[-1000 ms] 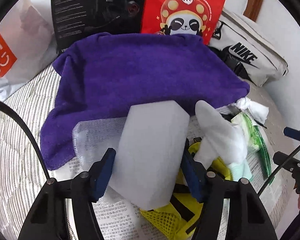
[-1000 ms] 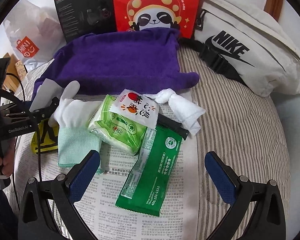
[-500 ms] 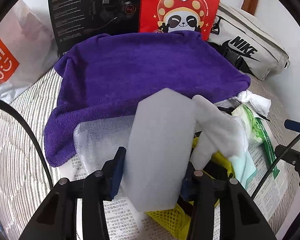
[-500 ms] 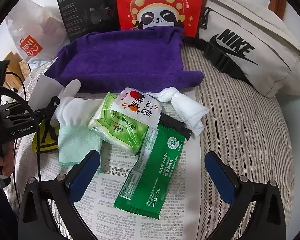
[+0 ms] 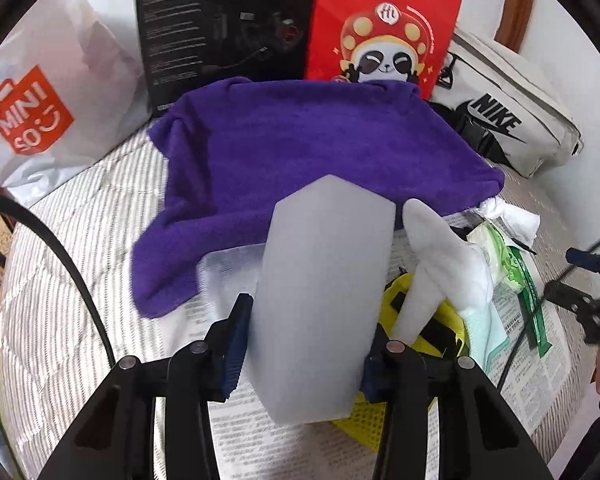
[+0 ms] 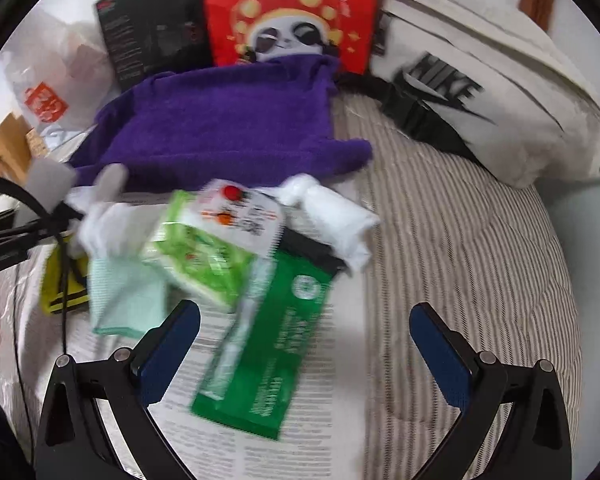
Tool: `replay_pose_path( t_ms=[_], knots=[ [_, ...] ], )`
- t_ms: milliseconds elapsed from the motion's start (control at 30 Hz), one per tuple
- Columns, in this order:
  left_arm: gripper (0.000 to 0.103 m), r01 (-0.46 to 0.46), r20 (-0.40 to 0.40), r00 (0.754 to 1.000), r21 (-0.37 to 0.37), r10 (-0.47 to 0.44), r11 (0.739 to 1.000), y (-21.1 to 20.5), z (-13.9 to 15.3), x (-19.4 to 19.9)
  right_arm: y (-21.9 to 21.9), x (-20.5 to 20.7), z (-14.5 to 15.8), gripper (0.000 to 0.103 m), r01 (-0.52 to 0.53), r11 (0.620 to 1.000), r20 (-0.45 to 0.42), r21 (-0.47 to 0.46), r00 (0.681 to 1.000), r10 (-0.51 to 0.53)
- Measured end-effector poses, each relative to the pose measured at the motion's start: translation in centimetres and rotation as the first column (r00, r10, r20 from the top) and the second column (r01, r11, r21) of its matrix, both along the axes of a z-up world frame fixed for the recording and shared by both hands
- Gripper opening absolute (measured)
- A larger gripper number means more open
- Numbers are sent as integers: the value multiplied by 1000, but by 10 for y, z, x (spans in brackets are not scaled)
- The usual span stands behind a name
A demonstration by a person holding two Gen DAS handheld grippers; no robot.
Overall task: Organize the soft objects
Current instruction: 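Carry the sponge with the left gripper while the right gripper carries the tissue onto the purple towel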
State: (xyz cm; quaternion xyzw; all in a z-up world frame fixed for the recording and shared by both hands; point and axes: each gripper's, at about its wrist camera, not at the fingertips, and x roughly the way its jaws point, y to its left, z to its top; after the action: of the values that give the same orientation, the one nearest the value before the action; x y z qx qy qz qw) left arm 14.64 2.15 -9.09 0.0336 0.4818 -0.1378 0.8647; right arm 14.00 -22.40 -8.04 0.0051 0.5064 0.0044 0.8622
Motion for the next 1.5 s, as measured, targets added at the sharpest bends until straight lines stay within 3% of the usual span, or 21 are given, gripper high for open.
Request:
replay_pose_path(
  t_ms=[300,633,700,767,867,1067,1267,1367,1500],
  knots=[
    [44,-38,-10,999,-11,38,999,18,0,-6,-15,18,-16,102,48,999,-21,5,999,-48],
    [44,-69,-41,997,-26,68,997,33,-6,-11,-8,60,-8,101,-13,999,70,-29,997,15],
    [44,-73,-41,997,-30,72,997,36,-7,-11,-10,70,-15,94,-23,999,58,-43,998,25],
    [44,-75,-42,996,-48,73,996,40,-6,-11,-10,79,-25,71,-47,998,31,-49,998,48],
    [44,-92,-49,995,-74,89,993,48,-7,-7,-9,84,-34,51,-75,997,14,-29,997,76],
    [63,-130,-67,990,-93,124,987,61,-9,-3,-3,71,-23,18,-86,991,46,-101,995,91],
    [63,-148,-55,988,-77,144,986,68,-7,-6,-12,63,-16,14,-90,994,53,-62,994,93],
    [76,-135,-71,989,-70,130,988,68,-7,-8,-14,59,-17,14,-84,995,40,-61,995,87],
    [78,-92,-72,993,20,93,996,54,-11,-13,-17,51,-18,14,-71,997,34,-38,997,73]
  ],
)
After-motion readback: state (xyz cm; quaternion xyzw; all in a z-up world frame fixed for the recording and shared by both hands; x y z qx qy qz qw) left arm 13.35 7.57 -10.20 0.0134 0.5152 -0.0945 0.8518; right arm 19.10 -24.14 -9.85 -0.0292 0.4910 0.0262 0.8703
